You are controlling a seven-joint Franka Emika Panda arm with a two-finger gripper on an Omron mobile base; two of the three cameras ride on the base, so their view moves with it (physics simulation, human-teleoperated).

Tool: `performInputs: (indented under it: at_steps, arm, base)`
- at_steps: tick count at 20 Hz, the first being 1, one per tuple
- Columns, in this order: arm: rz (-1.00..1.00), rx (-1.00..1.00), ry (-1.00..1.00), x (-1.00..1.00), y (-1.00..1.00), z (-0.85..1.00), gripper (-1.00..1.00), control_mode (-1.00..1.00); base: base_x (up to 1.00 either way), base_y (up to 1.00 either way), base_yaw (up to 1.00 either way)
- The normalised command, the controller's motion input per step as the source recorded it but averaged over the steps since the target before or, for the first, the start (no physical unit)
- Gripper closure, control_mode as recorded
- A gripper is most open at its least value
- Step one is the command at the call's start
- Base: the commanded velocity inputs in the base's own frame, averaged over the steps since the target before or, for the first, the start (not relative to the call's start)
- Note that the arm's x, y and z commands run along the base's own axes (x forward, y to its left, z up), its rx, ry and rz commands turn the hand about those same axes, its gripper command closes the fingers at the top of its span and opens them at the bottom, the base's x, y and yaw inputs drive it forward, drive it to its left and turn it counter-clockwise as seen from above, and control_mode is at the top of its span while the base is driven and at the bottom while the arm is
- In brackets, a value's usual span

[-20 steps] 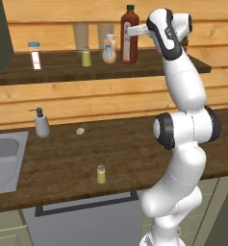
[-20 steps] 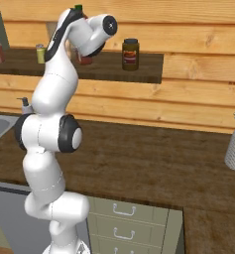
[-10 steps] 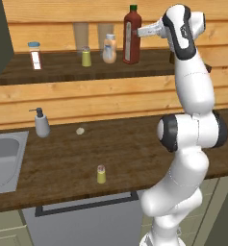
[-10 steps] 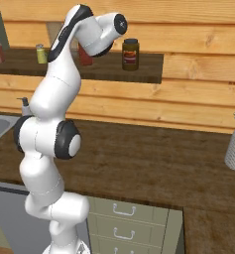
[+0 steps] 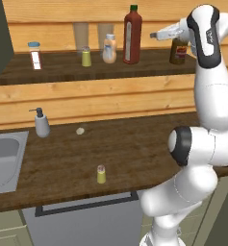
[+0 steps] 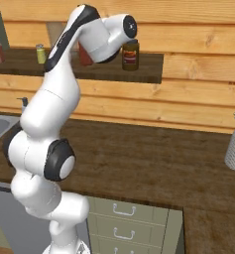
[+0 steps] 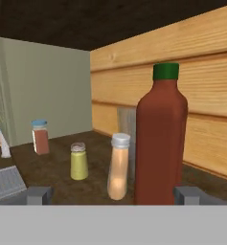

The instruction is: Put the shaker and condiment bottle from the counter next to their counterparts in the cabinet.

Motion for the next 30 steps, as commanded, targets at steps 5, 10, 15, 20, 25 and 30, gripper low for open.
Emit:
performInputs:
  at_steps: [5, 10, 15, 20, 25, 30]
  arm:
    - [0.02, 0.00, 0.00, -0.72, -0.02, 0.00, -1.00, -1.00]
    - [0.06, 0.00, 0.00, -0.85, 0.00, 0.00, -1.00, -1.00]
    - [0.09, 0.00, 0.00, -0.90, 0.00, -0.11, -1.00, -1.00]
    - [0.12, -0.06, 0.00, -0.63, 0.02, -0.53, -1.00, -1.00]
    - [0.19, -0.11, 0.00, -0.44, 0.06, -0.69, -1.00, -1.00]
    - [0.08, -0.06, -0.02, -0.41, 0.11, -0.67, -1.00, -1.00]
  base:
    - [0.00, 0.00, 0.00]
    - [0.00, 0.00, 0.00]
    - [0.00, 0.00, 0.00]
    - [0.00, 0.00, 0.00]
    - [0.00, 0.00, 0.00]
    - [0.00, 0.00, 0.00]
